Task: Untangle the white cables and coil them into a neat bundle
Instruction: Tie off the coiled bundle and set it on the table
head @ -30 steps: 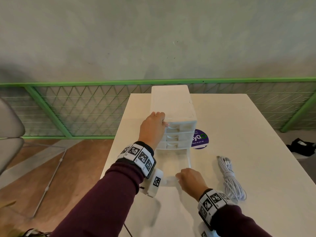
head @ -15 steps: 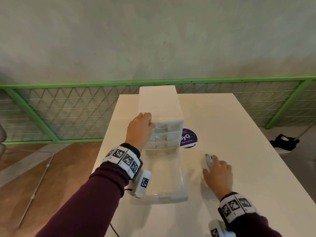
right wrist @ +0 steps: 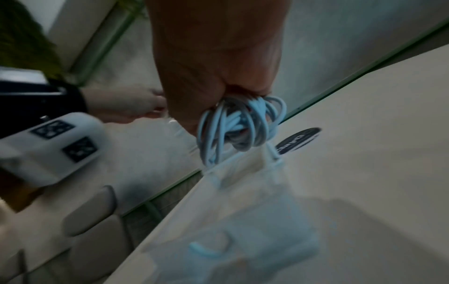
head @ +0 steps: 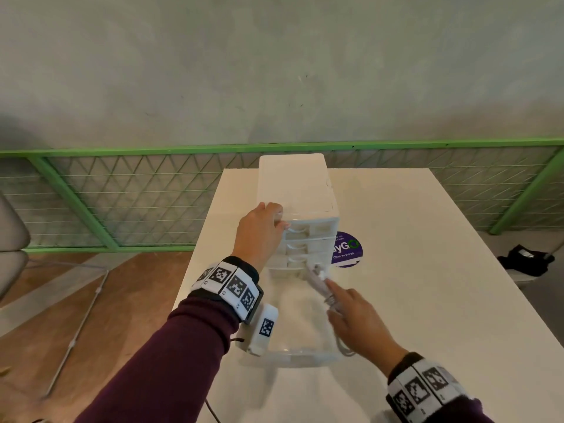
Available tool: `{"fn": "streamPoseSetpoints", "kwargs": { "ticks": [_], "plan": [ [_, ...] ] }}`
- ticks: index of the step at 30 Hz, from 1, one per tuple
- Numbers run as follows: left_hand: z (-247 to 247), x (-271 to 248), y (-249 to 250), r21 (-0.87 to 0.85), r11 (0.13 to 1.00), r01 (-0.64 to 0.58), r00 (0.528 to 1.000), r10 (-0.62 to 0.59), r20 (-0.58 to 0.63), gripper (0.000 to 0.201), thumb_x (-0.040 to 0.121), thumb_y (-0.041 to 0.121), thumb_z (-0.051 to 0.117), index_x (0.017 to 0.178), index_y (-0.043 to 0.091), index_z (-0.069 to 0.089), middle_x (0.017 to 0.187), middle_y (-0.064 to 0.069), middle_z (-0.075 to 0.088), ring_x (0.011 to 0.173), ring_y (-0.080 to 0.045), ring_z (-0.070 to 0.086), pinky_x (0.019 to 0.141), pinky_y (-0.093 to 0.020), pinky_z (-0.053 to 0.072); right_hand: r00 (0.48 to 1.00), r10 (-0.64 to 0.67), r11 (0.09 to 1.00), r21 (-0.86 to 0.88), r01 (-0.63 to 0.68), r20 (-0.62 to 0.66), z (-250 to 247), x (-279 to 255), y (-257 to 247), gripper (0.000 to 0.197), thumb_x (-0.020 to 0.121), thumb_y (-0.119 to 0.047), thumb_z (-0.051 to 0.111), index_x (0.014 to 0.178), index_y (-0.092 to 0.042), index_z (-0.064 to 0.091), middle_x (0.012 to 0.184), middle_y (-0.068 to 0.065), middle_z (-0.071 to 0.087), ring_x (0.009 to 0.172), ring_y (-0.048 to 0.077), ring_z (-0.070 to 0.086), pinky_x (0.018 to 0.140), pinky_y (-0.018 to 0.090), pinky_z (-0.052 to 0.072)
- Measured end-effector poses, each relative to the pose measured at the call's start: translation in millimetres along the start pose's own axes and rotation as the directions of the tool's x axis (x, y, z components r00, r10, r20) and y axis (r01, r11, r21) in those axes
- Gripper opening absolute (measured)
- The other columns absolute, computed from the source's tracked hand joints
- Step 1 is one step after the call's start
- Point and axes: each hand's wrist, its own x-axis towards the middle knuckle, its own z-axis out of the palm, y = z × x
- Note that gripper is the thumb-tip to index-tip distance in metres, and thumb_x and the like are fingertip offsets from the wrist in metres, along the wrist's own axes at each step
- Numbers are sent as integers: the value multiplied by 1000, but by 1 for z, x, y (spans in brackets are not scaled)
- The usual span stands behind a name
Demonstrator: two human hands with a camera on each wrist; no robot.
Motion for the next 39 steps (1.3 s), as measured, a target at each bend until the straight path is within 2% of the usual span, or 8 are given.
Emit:
{"fn": "streamPoseSetpoints", "kwargs": {
  "ticks": [9,15,20,24,26,29,33,39],
  "plan": [
    [-1,1,-5,15,999,-34,999,33,15,23,90,28,57,87,5,58,82,-4,51,77,-19,49,71,-30,39,984,54,948,-318,3,169,64,56,-30,54,94,-14,37,145,-18,18,123,15,49,106,28,53,90,35,45],
    [-1,2,-2,11,998,-54,998,54,25,25,90,28,56,75,13,45,77,1,41,72,-16,42,65,-27,31,953,92,912,-408,36,290,68,55,-19,73,93,-39,43,148,-22,-2,140,16,36,122,29,40,101,41,38],
    [-5,-1,2,48,998,-36,994,31,106,24,92,32,54,100,9,55,90,1,41,87,-19,43,86,-34,40,924,117,946,-323,7,364,57,54,-25,77,91,-48,43,148,-27,-5,155,18,6,137,36,21,111,45,27],
    [-14,4,10,105,994,-40,987,23,162,44,90,43,53,118,9,54,123,-11,53,130,-28,34,118,-42,11,969,3,963,-261,64,249,40,36,-19,89,83,-62,45,147,-27,-6,156,16,4,141,32,15,115,42,18],
    [-13,14,12,156,983,-102,972,65,227,67,87,50,54,142,16,34,152,-14,26,145,-28,7,118,-42,2,979,-3,957,-285,63,206,30,24,-9,116,62,-79,46,147,-25,-12,157,14,-3,143,31,6,117,42,9],
    [-4,31,11,258,951,-170,915,55,401,91,82,62,52,150,29,2,159,-9,-9,146,-29,-13,116,-48,-6,965,66,975,-222,-8,254,29,7,15,152,29,-89,50,137,-22,-34,154,15,-18,144,32,-10,117,46,-1],
    [5,35,6,297,937,-181,890,28,455,82,83,67,42,149,34,6,160,-8,0,146,-29,-4,116,-48,-4,962,60,998,-50,-48,265,46,1,35,154,40,-70,76,126,-24,-43,156,9,-14,145,26,-4,118,37,7],
    [6,35,3,242,958,-153,916,45,398,76,84,65,43,148,36,16,159,-5,8,146,-27,1,117,-44,0,980,68,968,224,-110,188,37,28,34,140,57,-27,84,138,-13,-30,150,7,30,136,20,34,94,9,27]
  ]
}}
